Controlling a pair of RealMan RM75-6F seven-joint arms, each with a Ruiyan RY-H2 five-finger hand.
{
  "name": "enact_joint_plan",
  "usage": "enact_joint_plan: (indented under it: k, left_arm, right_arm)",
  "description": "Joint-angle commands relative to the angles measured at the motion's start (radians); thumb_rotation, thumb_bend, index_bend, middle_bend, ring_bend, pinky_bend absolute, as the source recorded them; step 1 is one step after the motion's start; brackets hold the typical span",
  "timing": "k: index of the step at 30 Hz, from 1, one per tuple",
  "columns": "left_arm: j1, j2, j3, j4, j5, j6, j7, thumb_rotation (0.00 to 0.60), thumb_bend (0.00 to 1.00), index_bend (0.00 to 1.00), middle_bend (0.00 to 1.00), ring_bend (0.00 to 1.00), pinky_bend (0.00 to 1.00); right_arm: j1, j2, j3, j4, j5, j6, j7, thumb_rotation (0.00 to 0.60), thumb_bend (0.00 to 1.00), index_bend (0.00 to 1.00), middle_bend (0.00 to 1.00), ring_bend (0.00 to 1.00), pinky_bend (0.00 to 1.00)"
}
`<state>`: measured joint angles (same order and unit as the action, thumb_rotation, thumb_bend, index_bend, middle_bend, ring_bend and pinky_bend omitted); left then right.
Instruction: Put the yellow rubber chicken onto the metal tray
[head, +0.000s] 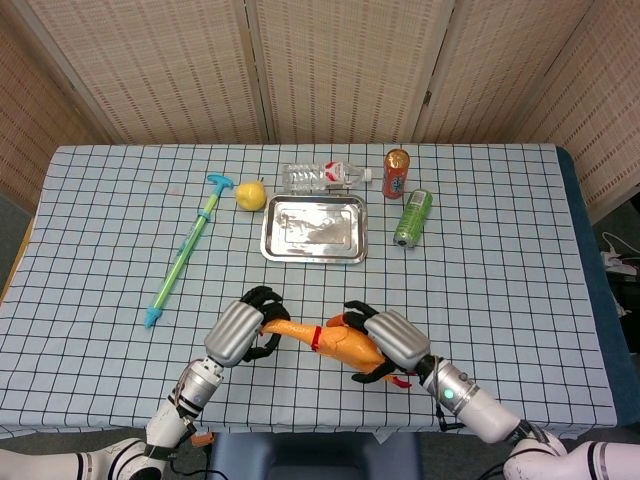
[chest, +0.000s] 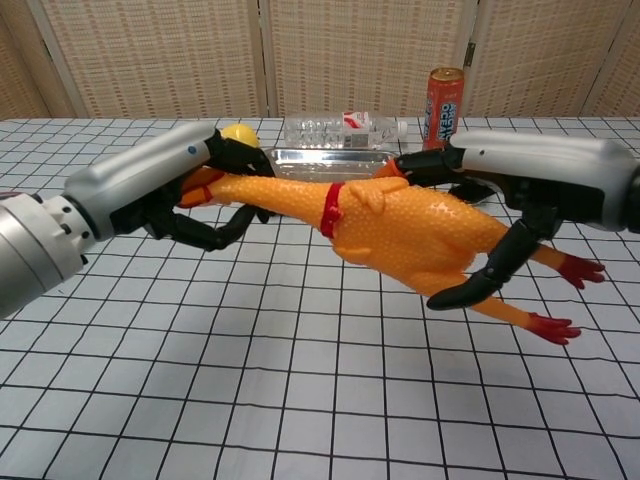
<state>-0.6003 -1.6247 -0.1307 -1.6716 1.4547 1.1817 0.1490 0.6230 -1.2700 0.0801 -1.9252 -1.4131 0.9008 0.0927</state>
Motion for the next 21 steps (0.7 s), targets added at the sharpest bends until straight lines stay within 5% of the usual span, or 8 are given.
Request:
enact_joint_plan:
  k: [1, 9, 12, 14, 15, 16, 18, 21]
  left_arm:
    - [0.000, 0.001, 0.000, 0.002, -0.001, 0.000, -0.002, 0.600, 0.76, 0.71, 0.47, 0.24, 0.18]
    - [0.002, 0.011, -0.001, 0.014, -0.007, -0.002, -0.015, 0.600, 0.76, 0.71, 0.47, 0.24, 0.18]
    - [0.003, 0.014, -0.001, 0.015, -0.008, -0.002, -0.018, 0.600, 0.76, 0.71, 0.47, 0.24, 0.18]
    - [0.002, 0.017, -0.002, 0.014, -0.008, -0.002, -0.019, 0.600, 0.76, 0.71, 0.47, 0.24, 0.18]
    - [0.002, 0.018, -0.002, 0.014, -0.008, -0.002, -0.018, 0.600, 0.76, 0.71, 0.47, 0.24, 0.18]
    - [0.002, 0.018, -0.003, 0.014, -0.007, -0.001, -0.017, 0.600, 0.76, 0.71, 0.47, 0.24, 0.18]
    - [0.005, 0.013, -0.004, 0.023, 0.003, 0.013, -0.033, 0.600, 0.76, 0.71, 0.47, 0.25, 0.19]
    - [0.012, 0.013, 0.000, 0.040, 0.002, 0.018, -0.048, 0.600, 0.76, 0.71, 0.48, 0.26, 0.20]
  right_arm:
    - [-0.017, -0.032, 0.003, 0.015, -0.025, 0.062, -0.019, 0.600, 0.24, 0.98, 0.78, 0.86, 1.00]
    - [-0.030, -0.033, -0.009, 0.019, -0.075, 0.102, -0.015, 0.600, 0.31, 1.00, 0.81, 0.96, 1.00]
    - [-0.035, -0.042, -0.010, 0.023, -0.082, 0.115, -0.005, 0.600, 0.29, 0.93, 0.79, 0.88, 0.98]
    - [-0.017, -0.007, -0.038, 0.016, -0.077, 0.049, 0.009, 0.600, 0.22, 0.53, 0.55, 0.56, 0.74]
    - [-0.004, 0.015, -0.044, 0.012, -0.072, 0.017, 0.004, 0.600, 0.15, 0.20, 0.27, 0.26, 0.47]
    - [0.001, 0.024, -0.044, 0.010, -0.071, 0.009, 0.005, 0.600, 0.11, 0.03, 0.10, 0.09, 0.27]
    - [-0.008, 0.021, -0.038, 0.016, -0.090, 0.041, 0.020, 0.600, 0.09, 0.00, 0.00, 0.00, 0.05]
    - [-0.028, 0.023, -0.042, 0.030, -0.134, 0.094, 0.057, 0.600, 0.07, 0.00, 0.00, 0.00, 0.00]
